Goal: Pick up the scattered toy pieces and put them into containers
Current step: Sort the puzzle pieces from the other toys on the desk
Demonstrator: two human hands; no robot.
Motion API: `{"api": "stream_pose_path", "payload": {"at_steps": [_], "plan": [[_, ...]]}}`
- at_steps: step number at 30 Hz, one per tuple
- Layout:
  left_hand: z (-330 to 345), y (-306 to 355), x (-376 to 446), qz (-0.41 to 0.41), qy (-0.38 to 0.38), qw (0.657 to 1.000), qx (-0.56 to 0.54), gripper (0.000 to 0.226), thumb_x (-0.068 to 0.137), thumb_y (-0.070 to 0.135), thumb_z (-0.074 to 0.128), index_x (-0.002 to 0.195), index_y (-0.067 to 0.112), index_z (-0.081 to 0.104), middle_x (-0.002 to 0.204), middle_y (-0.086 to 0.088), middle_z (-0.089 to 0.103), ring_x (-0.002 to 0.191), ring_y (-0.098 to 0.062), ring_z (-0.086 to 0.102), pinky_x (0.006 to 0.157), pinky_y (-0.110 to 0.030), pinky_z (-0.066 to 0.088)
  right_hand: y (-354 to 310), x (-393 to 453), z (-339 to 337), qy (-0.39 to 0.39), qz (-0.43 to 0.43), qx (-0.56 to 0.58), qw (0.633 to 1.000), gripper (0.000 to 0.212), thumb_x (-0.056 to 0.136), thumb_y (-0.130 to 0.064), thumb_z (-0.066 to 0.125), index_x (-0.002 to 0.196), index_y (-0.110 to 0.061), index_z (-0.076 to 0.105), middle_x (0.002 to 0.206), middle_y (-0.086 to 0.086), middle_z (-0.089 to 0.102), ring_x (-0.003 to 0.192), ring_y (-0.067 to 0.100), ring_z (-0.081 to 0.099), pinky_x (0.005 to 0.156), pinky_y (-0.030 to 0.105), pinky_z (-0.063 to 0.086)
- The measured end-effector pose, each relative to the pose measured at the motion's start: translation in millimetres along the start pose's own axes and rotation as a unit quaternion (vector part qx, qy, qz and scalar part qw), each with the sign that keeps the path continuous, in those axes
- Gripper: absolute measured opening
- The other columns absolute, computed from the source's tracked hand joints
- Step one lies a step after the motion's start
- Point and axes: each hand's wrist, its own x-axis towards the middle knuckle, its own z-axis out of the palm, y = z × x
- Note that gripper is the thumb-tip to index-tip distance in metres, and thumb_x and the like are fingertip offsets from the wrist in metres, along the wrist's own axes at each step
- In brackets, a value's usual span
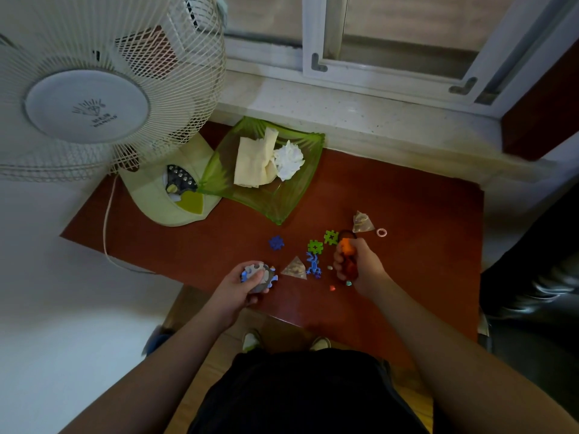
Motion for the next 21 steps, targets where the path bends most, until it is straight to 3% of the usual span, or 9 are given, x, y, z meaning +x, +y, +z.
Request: {"api": "stream_pose_path", "payload": {"at_steps": [3, 9, 16, 21], "plan": [[-0.3, 0.9, 0.9, 0.003, 0.002, 1.0, -0.005, 0.022, 0.094, 0.023, 0.061, 0.115, 0.019, 0.059, 0.092, -0.004, 0.073, 0.076, -0.015, 0.067, 0.059, -0.026, 0.045, 1.9, -2.6, 1.1, 0.0, -0.018, -0.067, 0.998, 0.026, 0.094, -0.025, 0.046, 0.072, -0.012, 0.048, 0.061, 0.005, 0.045, 0.048, 0.016, 0.048, 0.046, 0.028, 0.029], [-4.5, -1.0, 0.7, -0.004, 0.011, 1.0, -0.012, 0.022, 0.094, 0.025, 0.06, 0.116, 0.02, 0.059, 0.093, -0.003, 0.073, 0.078, -0.016, 0.068, 0.061, -0.026, 0.046, 5.1, -4.3, 6.3, 0.0, -0.057, -0.129, 0.99, 0.048, 0.097, -0.05, 0.045, 0.068, -0.012, 0.049, 0.055, 0.002, 0.047, 0.05, 0.017, 0.05, 0.046, 0.028, 0.035], [-16.0, -4.7, -9.7, -0.004, 0.026, 0.998, -0.065, 0.021, 0.094, 0.024, 0.06, 0.115, 0.018, 0.06, 0.098, -0.005, 0.074, 0.084, -0.014, 0.07, 0.062, -0.022, 0.049, 3.8, -0.8, 35.3, -0.031, -0.035, -0.06, 0.997, 0.026, 0.095, -0.02, 0.049, 0.075, -0.006, 0.058, 0.06, 0.008, 0.049, 0.048, 0.02, 0.045, 0.04, 0.027, 0.031], [-30.4, -15.2, -18.3, -0.012, 0.048, 0.988, -0.146, 0.021, 0.096, 0.022, 0.056, 0.115, 0.015, 0.06, 0.102, -0.004, 0.072, 0.085, -0.014, 0.07, 0.064, -0.021, 0.053, 4.4, -0.3, 65.2, -0.066, -0.042, -0.116, 0.99, 0.024, 0.093, -0.012, 0.045, 0.073, -0.005, 0.056, 0.058, 0.011, 0.049, 0.046, 0.022, 0.042, 0.04, 0.026, 0.031]]}}
